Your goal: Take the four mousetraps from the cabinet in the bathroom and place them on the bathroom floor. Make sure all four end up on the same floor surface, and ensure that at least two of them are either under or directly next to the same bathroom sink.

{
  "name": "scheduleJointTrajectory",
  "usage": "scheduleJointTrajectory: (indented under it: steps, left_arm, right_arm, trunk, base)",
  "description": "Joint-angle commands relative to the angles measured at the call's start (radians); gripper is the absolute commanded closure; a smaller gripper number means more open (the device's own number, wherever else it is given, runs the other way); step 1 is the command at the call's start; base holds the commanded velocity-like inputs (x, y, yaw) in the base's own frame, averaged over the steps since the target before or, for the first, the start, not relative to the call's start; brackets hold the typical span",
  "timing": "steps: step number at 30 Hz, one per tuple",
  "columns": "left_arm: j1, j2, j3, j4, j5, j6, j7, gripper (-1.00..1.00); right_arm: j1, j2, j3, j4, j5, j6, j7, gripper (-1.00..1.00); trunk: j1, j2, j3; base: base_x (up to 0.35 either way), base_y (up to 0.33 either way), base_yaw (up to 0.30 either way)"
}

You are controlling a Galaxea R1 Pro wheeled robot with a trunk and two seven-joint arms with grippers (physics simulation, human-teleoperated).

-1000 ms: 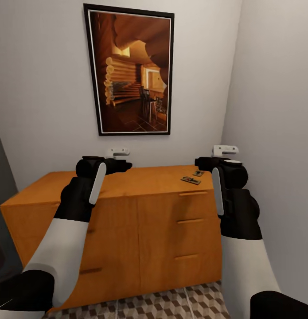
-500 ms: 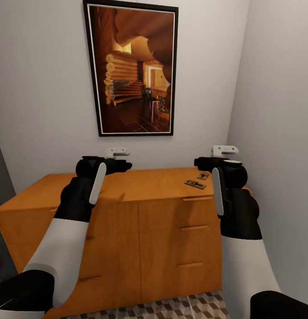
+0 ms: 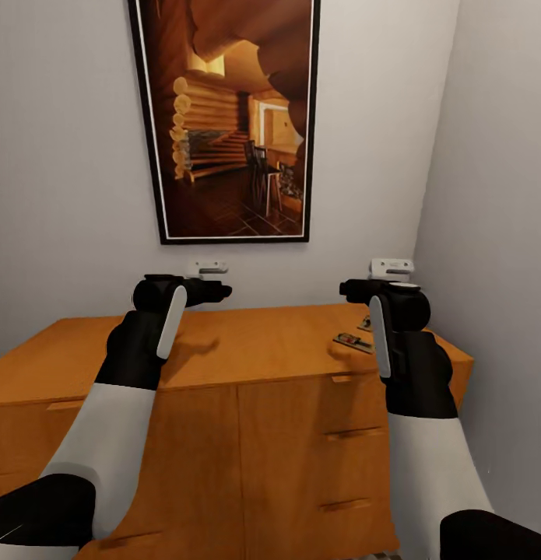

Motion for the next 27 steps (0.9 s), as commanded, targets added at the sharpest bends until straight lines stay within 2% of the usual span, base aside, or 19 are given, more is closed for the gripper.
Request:
scheduleJointTrajectory:
  steps: [1, 10, 18, 23, 24, 27]
  left_arm:
    - [-0.001, 0.000, 0.000, -0.001, 0.008, 0.004, 0.004, -1.00]
    - [-0.001, 0.000, 0.000, 0.000, 0.009, 0.005, 0.004, -1.00]
    - [-0.001, 0.000, 0.000, 0.000, 0.010, 0.007, 0.004, -1.00]
    - [-0.001, 0.000, 0.000, 0.000, 0.010, 0.007, 0.004, -1.00]
    - [-0.001, 0.000, 0.000, 0.000, 0.010, 0.007, 0.004, -1.00]
    - [-0.001, 0.000, 0.000, 0.000, 0.010, 0.007, 0.004, -1.00]
  right_arm:
    - [-0.003, 0.000, -0.001, 0.010, 0.009, 0.005, 0.005, -1.00]
    - [-0.035, -0.002, -0.004, 0.102, 0.011, 0.005, 0.002, -1.00]
    - [-0.101, 0.001, -0.017, 0.199, 0.010, 0.005, -0.017, -1.00]
    - [-0.160, 0.002, -0.071, 0.303, 0.010, 0.005, -0.040, -1.00]
    - [-0.194, 0.002, -0.121, 0.378, 0.009, 0.005, -0.050, -1.00]
    - [-0.217, 0.000, -0.168, 0.447, 0.010, 0.005, -0.055, -1.00]
  trunk:
    - [0.000, -0.001, -0.001]
    - [0.000, -0.001, -0.001]
    - [0.000, -0.001, -0.001]
    - [0.000, -0.001, -0.001]
    - [0.000, -0.001, -0.001]
    - [0.000, -0.001, -0.001]
  base:
    - [0.320, 0.000, 0.000]
    - [0.298, 0.000, 0.000]
    - [0.091, 0.000, 0.000]
    - [0.023, 0.000, 0.000]
    - [0.007, 0.000, 0.000]
    - [0.005, 0.000, 0.000]
